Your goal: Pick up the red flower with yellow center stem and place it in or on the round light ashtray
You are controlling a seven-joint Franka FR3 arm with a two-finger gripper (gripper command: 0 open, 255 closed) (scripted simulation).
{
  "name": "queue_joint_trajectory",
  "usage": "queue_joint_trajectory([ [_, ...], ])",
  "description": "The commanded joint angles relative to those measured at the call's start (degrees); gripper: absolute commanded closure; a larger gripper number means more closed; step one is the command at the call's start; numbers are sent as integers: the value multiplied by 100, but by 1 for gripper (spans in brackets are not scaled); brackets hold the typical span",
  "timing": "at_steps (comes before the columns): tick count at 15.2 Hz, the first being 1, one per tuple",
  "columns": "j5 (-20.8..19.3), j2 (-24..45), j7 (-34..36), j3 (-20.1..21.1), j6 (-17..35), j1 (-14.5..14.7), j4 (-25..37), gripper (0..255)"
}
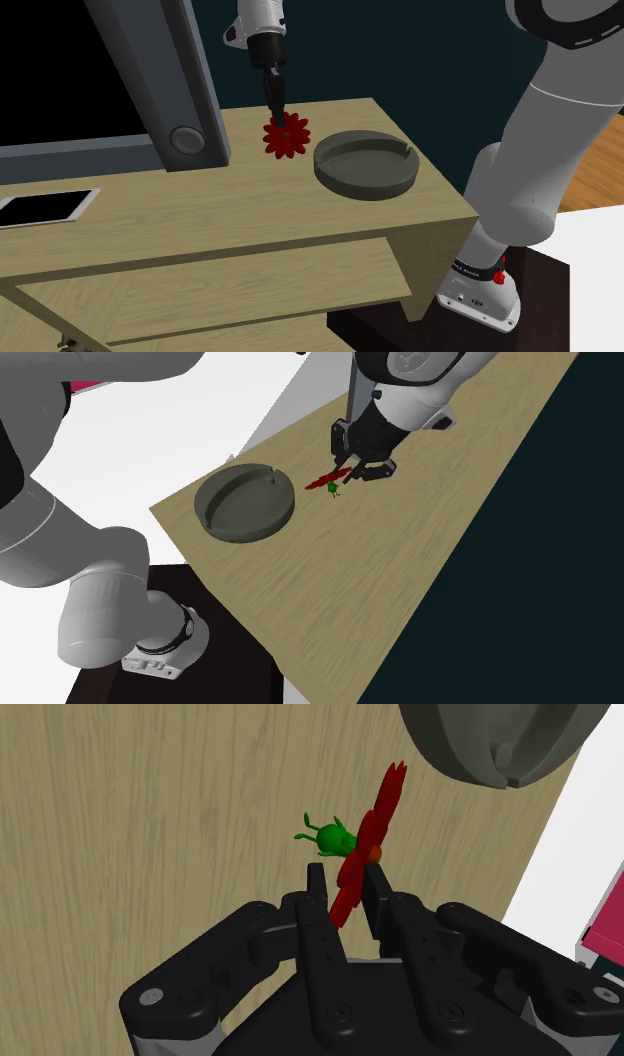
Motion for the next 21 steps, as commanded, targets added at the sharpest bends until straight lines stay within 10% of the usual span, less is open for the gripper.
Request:
queue_joint_trajectory([
  [1, -49, 56, 4, 0, 1, 0, -48, 255],
  [13, -10, 131, 150, -17, -516, -16, 568, 255],
  [14, -10, 131, 150, -17, -516, -16, 568, 0],
  [21, -1843, 1372, -355, 31, -1029, 82, 2256, 0],
])
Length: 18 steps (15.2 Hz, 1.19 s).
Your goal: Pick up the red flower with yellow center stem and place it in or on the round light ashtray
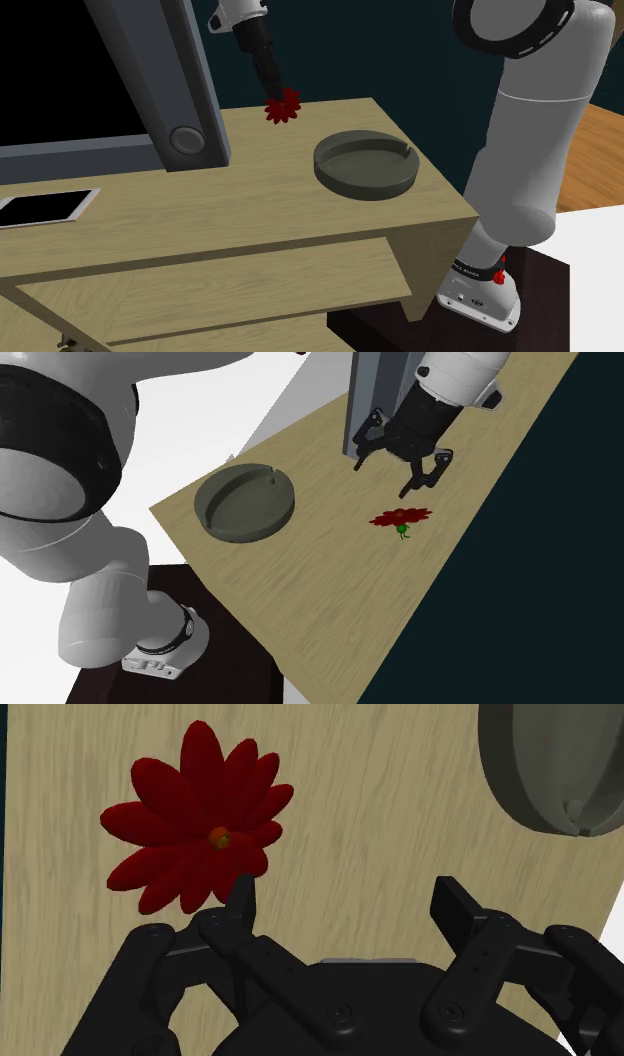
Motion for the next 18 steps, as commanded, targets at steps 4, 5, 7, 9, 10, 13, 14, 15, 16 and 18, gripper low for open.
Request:
queue_joint_trajectory([
  [4, -1385, 1034, -521, -39, -432, 150, 1477, 0],
  [5, -1659, 1259, -647, -59, -519, 196, 1804, 0],
  [7, -1713, 1216, -662, -77, -415, 206, 1662, 0],
  [9, -1703, 1043, -629, -78, -184, 186, 1257, 0],
  [10, -1700, 965, -614, -79, -75, 176, 1070, 0],
  [13, -1691, 722, -570, -86, 292, 141, 461, 0],
  [14, -1691, 722, -570, -86, 292, 141, 461, 0],
  [15, -1691, 721, -570, -86, 293, 141, 459, 0],
  [16, -1691, 722, -570, -86, 292, 141, 461, 0],
  [18, -1691, 722, -570, -87, 292, 141, 461, 0],
])
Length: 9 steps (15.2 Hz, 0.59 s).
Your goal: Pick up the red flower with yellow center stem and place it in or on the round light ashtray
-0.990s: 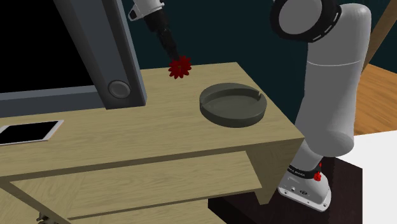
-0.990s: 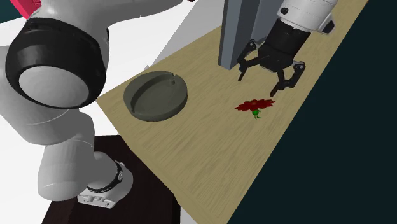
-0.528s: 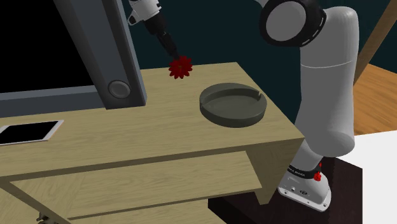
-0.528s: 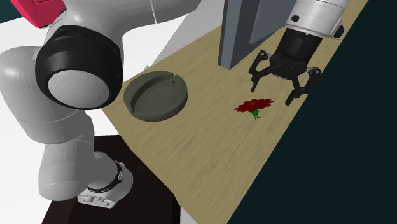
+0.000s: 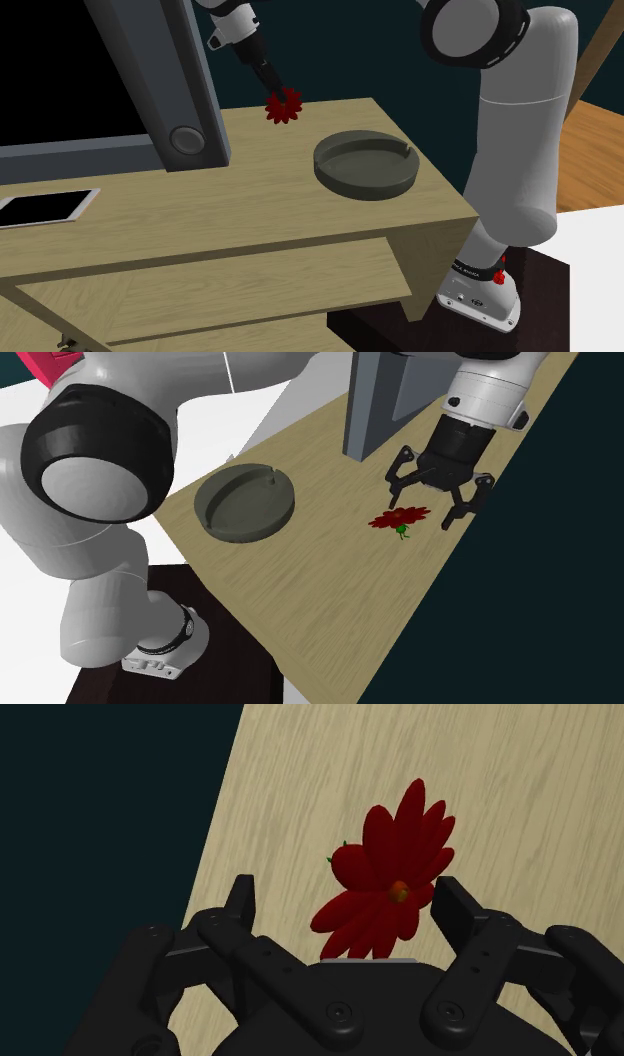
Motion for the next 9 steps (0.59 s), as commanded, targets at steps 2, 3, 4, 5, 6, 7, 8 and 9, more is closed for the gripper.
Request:
queue_joint_trajectory([
  [2, 0, -5, 1, 0, 6, 0, -11, 0],
  [3, 0, -4, 1, 0, 4, 0, -8, 0],
  [4, 0, -4, 1, 0, 4, 0, -8, 255],
  [5, 0, -4, 1, 0, 4, 0, -8, 255],
  [6, 0, -8, 0, 0, 4, -1, -12, 255],
  [7, 0, -38, 4, -1, 37, -3, -74, 255],
  [8, 0, -44, 6, 0, 41, -2, -84, 255],
  [9, 1, -46, 9, 1, 36, 0, -81, 255],
])
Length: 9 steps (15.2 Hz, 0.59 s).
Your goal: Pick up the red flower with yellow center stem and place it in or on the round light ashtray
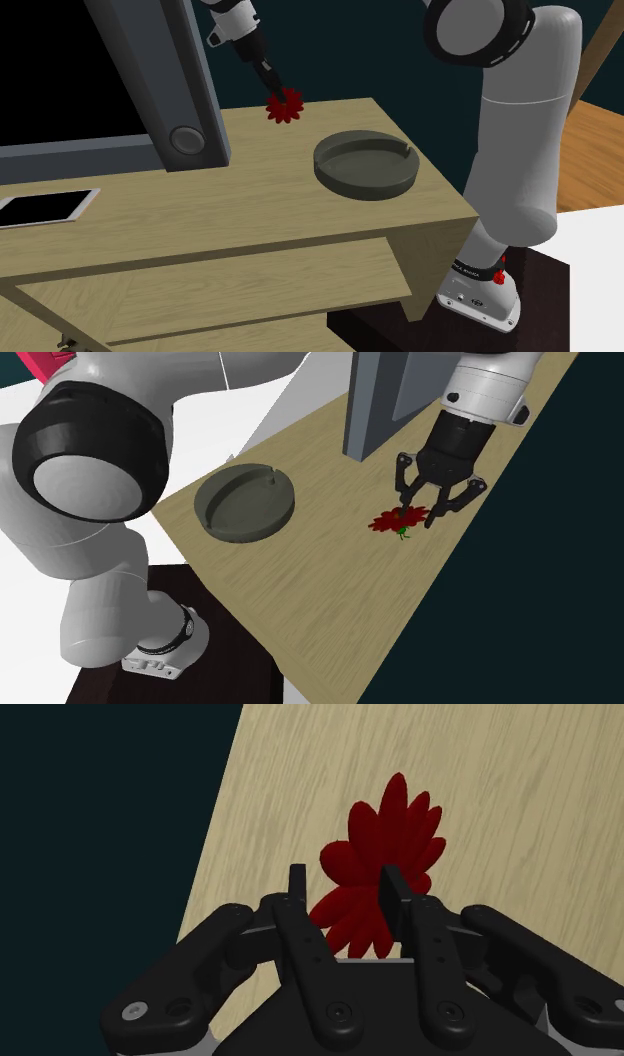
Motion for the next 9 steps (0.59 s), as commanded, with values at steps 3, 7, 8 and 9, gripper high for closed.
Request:
queue_joint_trajectory([
  [3, -3, 45, -2, -9, -1, -9, -19, 255],
  [7, -18, 159, -63, -8, -276, -4, 373, 255],
  [8, -24, 192, -85, -10, -367, -2, 499, 255],
  [9, -31, 228, -107, -11, -460, 1, 630, 255],
])
